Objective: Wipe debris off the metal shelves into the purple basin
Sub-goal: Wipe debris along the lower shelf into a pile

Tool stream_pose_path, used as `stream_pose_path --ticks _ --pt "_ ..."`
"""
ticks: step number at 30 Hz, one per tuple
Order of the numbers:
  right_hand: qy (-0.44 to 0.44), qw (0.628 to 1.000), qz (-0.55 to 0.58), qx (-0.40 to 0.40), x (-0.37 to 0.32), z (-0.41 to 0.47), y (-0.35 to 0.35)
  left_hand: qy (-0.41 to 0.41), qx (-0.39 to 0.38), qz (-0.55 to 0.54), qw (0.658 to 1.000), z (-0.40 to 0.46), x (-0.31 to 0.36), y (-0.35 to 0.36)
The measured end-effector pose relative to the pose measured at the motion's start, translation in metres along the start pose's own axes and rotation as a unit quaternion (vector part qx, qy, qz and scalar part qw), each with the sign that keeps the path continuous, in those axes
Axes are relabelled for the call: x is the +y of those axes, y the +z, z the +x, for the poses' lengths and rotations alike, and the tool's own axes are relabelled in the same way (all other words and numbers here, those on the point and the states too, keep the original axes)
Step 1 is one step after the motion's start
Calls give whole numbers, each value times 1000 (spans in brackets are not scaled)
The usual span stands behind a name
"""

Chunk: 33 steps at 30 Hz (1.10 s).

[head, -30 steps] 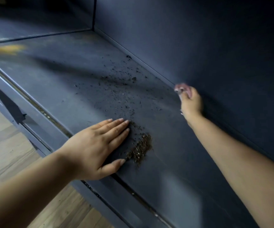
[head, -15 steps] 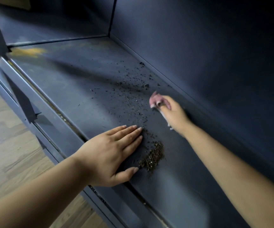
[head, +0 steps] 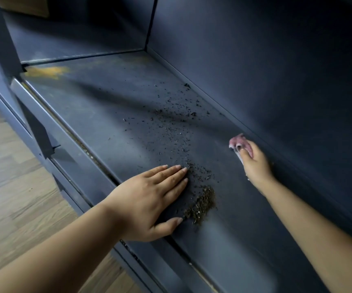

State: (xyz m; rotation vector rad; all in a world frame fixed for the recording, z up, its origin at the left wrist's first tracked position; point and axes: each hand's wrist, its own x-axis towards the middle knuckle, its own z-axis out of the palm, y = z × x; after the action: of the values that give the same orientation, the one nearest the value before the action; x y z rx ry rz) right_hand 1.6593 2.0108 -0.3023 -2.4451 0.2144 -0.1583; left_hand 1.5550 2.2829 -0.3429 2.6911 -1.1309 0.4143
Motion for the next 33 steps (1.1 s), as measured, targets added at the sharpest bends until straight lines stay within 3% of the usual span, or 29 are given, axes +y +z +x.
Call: stream_pose_path --ticks 5,8,11,14,17,20,22,24,29,33 --pt "-9 993 42 -110 -24 -29 10 2 12 -2 1000 -1 1 1" --pt "-70 979 91 -167 -38 -73 15 3 15 0 1000 -1 0 2" --pt "-108 975 83 -174 -41 -104 25 9 18 -13 1000 -2 -1 3" --pt "-43 963 202 -171 -56 -112 21 17 15 -23 999 -2 -1 2" --pt "28 966 233 -103 -60 -118 5 33 23 -20 999 -1 -1 -1" --pt "99 970 213 70 -40 -139 -16 52 20 -25 998 -6 -11 -9" --pt "192 959 150 146 -25 -158 -19 66 24 -12 997 -10 -32 -18" --pt "251 952 50 167 -20 -174 -6 61 23 1 998 -13 -59 -23" --pt "172 962 -26 212 -76 -168 60 34 -12 -5 999 -19 -92 -17" --pt "168 955 -79 232 -125 -143 104 30 -16 -19 999 -18 -92 -13"
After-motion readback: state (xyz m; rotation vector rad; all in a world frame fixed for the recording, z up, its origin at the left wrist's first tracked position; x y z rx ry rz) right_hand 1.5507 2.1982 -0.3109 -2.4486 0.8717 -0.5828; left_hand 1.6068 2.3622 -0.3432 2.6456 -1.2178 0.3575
